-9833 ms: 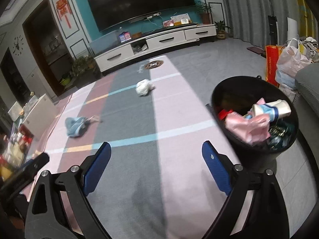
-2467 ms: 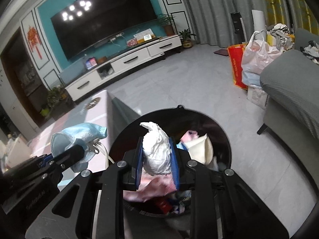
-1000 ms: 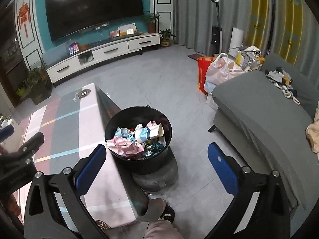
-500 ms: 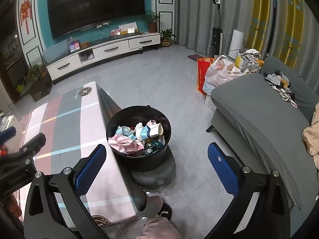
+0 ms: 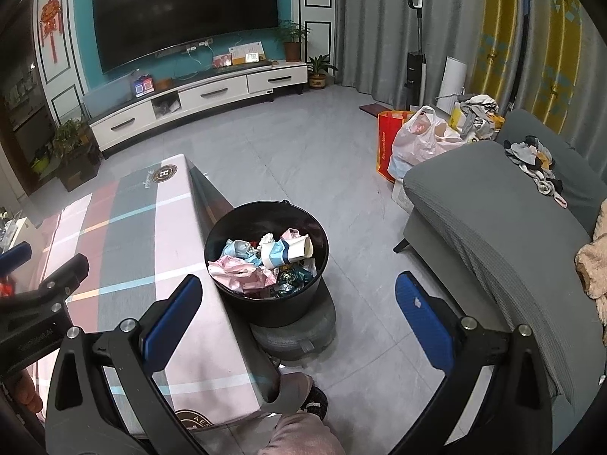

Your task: Collect trash

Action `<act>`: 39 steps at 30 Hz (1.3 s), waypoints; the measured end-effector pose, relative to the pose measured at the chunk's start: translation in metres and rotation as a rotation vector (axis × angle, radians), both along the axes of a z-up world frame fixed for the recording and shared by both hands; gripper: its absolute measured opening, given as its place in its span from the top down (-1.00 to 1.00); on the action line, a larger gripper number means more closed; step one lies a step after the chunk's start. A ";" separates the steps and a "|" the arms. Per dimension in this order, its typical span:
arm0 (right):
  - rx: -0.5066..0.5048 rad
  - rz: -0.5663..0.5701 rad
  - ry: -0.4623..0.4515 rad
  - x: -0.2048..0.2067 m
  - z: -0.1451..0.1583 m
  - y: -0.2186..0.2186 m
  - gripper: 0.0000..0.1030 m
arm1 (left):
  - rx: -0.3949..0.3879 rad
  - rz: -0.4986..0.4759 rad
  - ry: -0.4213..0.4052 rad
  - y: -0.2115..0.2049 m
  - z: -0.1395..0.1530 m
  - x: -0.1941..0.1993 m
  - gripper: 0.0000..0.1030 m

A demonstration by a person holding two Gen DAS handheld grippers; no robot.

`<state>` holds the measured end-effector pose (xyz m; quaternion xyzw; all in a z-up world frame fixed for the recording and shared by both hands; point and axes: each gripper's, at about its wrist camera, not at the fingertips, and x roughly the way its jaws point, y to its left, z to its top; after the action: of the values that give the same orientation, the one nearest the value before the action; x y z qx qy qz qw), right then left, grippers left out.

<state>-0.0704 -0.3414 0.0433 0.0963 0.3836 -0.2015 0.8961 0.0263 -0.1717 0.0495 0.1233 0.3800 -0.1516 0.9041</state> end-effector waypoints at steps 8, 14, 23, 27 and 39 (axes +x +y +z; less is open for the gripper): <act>0.000 0.007 0.007 0.001 0.000 0.001 -0.94 | -0.004 0.008 0.004 0.002 -0.001 0.002 -0.94; 0.002 0.007 0.007 0.001 0.000 0.001 -0.94 | -0.004 0.009 0.006 0.003 -0.002 0.004 -0.94; 0.001 0.015 0.012 0.005 -0.002 0.002 -0.94 | 0.000 0.012 0.012 0.003 -0.006 0.007 -0.94; -0.001 0.017 0.016 0.007 -0.003 0.002 -0.94 | 0.001 0.013 0.014 0.002 -0.007 0.008 -0.94; -0.001 0.019 0.015 0.009 -0.005 0.003 -0.94 | -0.020 0.020 0.027 0.004 -0.009 0.011 -0.94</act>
<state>-0.0615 -0.3389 0.0381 0.0908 0.3910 -0.1940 0.8951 0.0371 -0.1675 0.0404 0.1085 0.3919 -0.1482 0.9015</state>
